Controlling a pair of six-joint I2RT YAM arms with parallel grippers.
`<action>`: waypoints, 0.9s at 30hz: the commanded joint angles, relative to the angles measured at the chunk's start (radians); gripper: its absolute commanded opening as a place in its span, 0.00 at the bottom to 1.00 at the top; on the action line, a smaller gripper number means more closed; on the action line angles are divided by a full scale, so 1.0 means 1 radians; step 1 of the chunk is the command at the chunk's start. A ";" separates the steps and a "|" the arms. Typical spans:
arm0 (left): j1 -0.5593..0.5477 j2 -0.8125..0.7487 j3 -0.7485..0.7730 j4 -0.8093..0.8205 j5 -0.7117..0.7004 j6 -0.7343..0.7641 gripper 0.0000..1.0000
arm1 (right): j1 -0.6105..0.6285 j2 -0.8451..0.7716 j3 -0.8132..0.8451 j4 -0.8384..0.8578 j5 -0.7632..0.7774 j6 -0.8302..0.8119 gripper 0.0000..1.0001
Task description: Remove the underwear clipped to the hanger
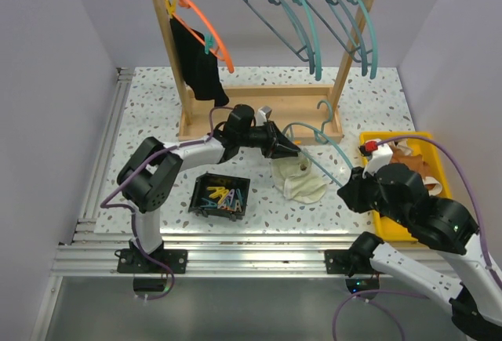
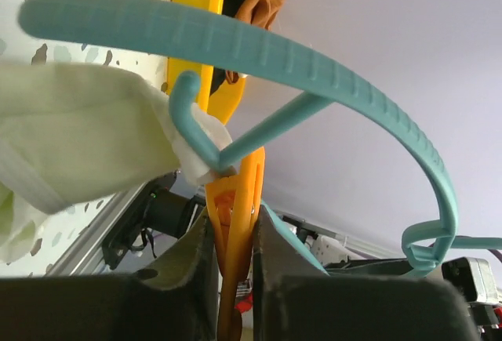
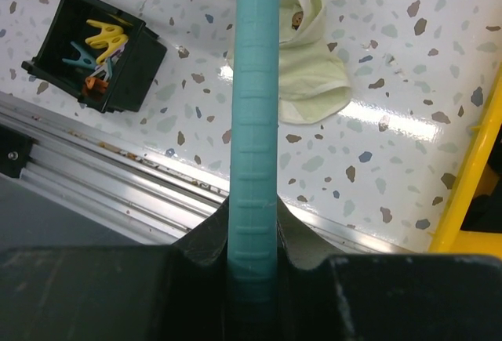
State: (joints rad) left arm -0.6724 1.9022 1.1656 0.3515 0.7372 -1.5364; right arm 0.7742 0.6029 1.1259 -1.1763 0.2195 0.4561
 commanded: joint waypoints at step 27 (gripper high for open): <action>0.004 -0.638 -0.134 -0.910 -0.372 0.729 0.00 | 0.002 -0.089 0.005 -0.117 0.199 0.184 0.00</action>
State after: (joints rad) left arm -0.6746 1.3621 1.1126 -0.3313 0.4721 -0.9585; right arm 0.7742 0.5190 1.0817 -1.2774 0.3698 0.6006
